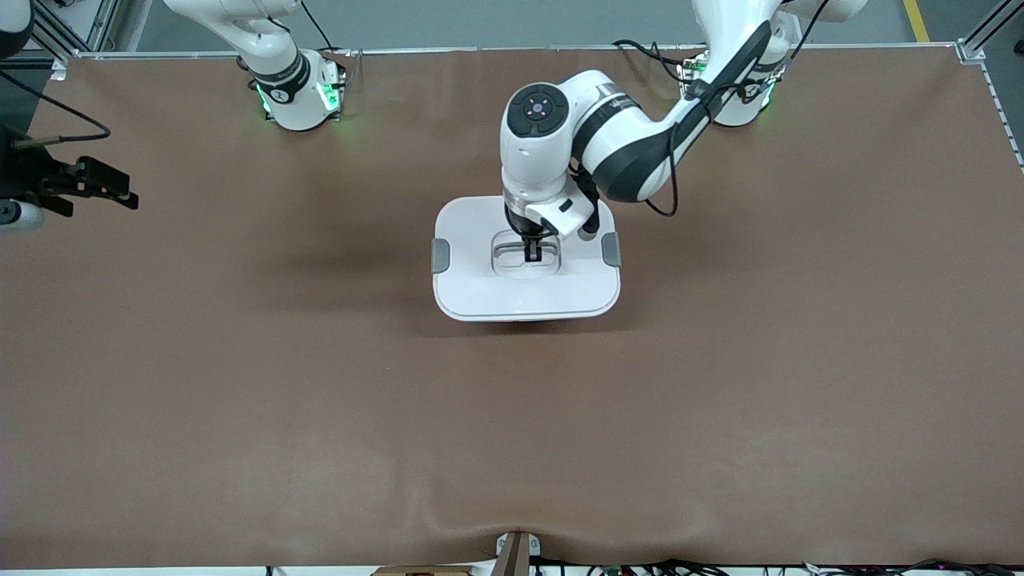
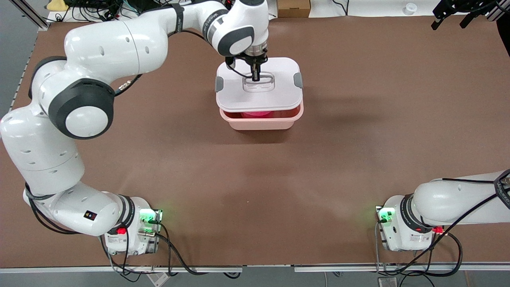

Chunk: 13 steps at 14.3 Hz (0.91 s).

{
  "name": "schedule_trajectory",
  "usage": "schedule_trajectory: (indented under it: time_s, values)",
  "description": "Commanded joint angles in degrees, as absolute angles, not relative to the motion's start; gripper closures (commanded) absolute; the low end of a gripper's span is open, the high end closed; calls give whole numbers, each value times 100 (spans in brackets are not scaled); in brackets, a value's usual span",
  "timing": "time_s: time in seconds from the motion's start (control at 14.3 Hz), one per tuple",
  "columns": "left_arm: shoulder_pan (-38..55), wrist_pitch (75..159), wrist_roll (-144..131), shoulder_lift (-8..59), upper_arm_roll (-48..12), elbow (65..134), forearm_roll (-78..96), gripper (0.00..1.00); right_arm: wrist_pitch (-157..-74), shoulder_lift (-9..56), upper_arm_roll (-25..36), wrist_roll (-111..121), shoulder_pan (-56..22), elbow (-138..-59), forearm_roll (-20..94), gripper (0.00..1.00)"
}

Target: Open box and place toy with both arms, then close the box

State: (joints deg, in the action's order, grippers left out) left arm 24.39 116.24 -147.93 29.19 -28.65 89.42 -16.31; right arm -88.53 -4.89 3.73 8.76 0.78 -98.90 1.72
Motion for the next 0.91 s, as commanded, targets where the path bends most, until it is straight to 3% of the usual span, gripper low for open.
schedule_trajectory:
  time_s: [0.0, 0.56, 0.84]
  values:
    - [2531, 11698, -14976, 2848, -2839, 9000, -1828, 100, -8921, -809, 369, 485, 97, -10152, 272, 0]
    - [2540, 12085, -15064, 2918, -2839, 9211, -1828, 100, -8552, -695, 431, 158, 88, -9686, 272, 0]
    - [2514, 12103, -15073, 2874, -2839, 9386, -1872, 100, -8552, -203, 422, 263, 70, -9028, 325, 0]
